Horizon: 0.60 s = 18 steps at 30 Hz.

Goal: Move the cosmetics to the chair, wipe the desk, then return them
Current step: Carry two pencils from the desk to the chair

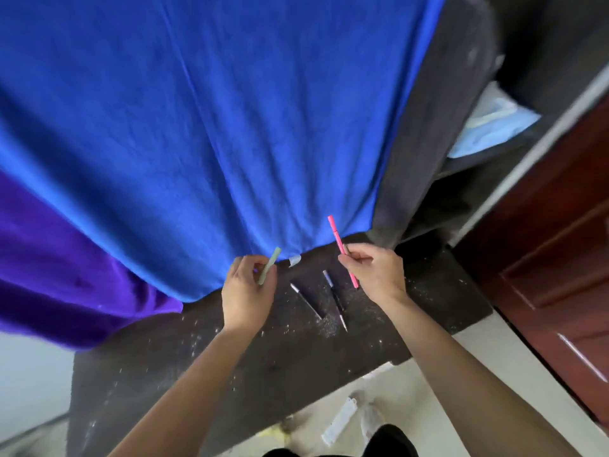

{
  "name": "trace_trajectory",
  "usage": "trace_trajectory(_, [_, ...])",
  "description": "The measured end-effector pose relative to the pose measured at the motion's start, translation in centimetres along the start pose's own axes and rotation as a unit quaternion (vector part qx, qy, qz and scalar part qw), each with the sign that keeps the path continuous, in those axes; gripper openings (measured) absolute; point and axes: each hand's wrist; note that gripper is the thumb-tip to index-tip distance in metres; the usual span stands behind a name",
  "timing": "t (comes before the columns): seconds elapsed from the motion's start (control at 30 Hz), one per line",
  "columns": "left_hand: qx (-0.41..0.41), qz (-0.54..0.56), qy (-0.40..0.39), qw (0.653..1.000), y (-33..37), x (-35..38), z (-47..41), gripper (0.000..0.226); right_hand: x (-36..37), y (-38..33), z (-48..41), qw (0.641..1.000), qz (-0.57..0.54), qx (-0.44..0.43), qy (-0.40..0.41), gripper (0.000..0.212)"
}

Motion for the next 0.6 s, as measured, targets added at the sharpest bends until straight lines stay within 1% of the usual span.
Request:
trace_trajectory(0.1, [0.055,0.065,-0.036,0.996,2.9,0.0,0.1,0.011,-3.8,-0.5,4.1,0.995,-0.033,0.024,0.094,0.009])
trace_trajectory(0.17, [0.093,0.089,-0.081,0.988,4.4,0.8,1.2,0.012,-6.3,-0.2,7.6,0.983,-0.06,0.069,0.161,0.012])
trace_trajectory(0.27, [0.121,0.128,-0.15,0.973,7.2,2.7,4.1,0.017,-10.2,0.8,13.6,0.961,-0.101,0.096,0.239,0.019])
trace_trajectory(0.33, [0.139,0.163,-0.198,0.956,9.7,4.2,7.0,0.023,-13.2,1.8,18.5,0.947,-0.096,0.113,0.285,0.018])
trace_trajectory(0.4, [0.155,0.188,-0.244,0.939,12.0,5.6,10.4,0.024,-16.1,2.8,23.1,0.933,-0.079,0.133,0.325,0.019])
trace_trajectory(0.53, [0.213,0.218,-0.339,0.89,18.1,7.9,19.3,0.021,-22.4,5.5,33.7,0.879,-0.07,0.184,0.435,0.018])
trace_trajectory(0.6, [0.237,0.223,-0.384,0.864,20.5,8.9,24.0,0.019,-24.3,7.4,39.0,0.851,-0.07,0.204,0.478,0.016])
Point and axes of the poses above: each hand's wrist, its own z-axis away from the middle knuckle, its own x-axis out of the palm, y = z × x, and after that the axes turned 7 degrees about z, right-handed
